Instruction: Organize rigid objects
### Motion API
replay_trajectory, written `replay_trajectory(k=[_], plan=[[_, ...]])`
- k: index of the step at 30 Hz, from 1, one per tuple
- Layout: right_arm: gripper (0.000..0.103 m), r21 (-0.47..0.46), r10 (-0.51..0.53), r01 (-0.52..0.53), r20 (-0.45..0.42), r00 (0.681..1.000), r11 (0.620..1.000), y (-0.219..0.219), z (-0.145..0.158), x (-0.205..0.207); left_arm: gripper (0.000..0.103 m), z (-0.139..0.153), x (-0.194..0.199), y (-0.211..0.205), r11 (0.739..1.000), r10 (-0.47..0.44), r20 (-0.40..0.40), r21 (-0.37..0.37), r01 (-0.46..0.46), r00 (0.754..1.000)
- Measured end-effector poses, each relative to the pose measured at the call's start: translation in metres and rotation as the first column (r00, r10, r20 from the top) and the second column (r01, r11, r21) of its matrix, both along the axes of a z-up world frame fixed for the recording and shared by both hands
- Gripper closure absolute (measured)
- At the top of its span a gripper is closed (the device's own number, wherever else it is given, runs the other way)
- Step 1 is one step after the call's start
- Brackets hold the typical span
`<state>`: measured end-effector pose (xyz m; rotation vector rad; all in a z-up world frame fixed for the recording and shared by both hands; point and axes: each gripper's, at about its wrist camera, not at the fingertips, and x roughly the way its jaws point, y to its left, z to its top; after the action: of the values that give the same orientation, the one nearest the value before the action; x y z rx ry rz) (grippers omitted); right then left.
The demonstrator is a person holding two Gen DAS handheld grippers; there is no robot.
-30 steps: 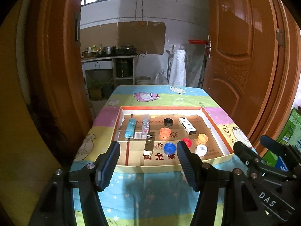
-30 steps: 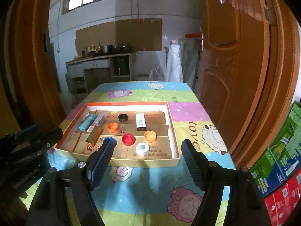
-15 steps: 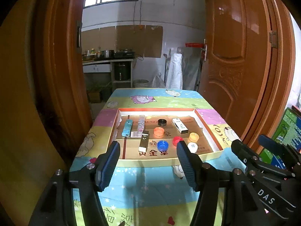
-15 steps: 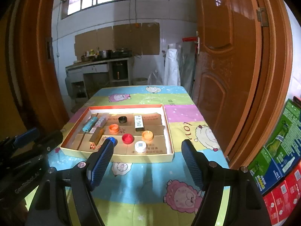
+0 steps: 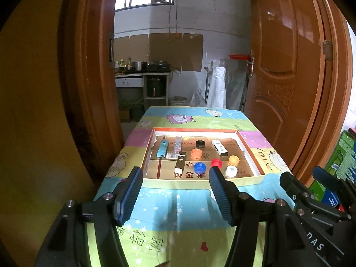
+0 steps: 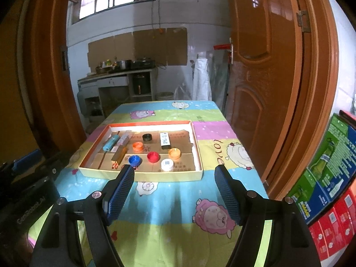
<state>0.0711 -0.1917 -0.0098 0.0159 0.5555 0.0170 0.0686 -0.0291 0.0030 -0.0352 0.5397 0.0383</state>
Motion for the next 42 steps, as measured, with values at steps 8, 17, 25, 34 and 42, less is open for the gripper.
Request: replay_trajectory(k=[8, 17, 25, 34, 42], plan=[[0.027, -0.017, 0.002, -0.002, 0.007, 1.0, 1.0, 0.002, 0.004, -0.025, 0.041, 0.006, -0.02, -0.007, 0.999, -0.022, 0.015, 0.029, 0.021, 1.0], [0.027, 0.017, 0.03, -0.03, 0.002, 1.0, 0.999, 0.003, 0.008, -0.047, 0.041, 0.014, -0.041, -0.008, 0.999, -0.027, 0.046, 0.04, 0.025, 0.999], [0.027, 0.008, -0.001, 0.001, 0.039, 0.999, 1.0, 0.002, 0.015, -0.061, 0.041, 0.014, -0.049, -0.007, 0.999, -0.031, 0.047, 0.042, 0.029, 0.998], [0.027, -0.002, 0.008, -0.008, 0.045, 0.999, 1.0, 0.006, 0.017, -0.067, 0.041, 0.015, -0.056, -0.006, 0.999, -0.031, 0.055, 0.044, 0.028, 0.998], [0.027, 0.001, 0.012, -0.012, 0.046, 0.999, 1.0, 0.005, 0.017, -0.069, 0.041, 0.015, -0.059, -0.006, 0.999, -0.027, 0.057, 0.048, 0.024, 0.998]])
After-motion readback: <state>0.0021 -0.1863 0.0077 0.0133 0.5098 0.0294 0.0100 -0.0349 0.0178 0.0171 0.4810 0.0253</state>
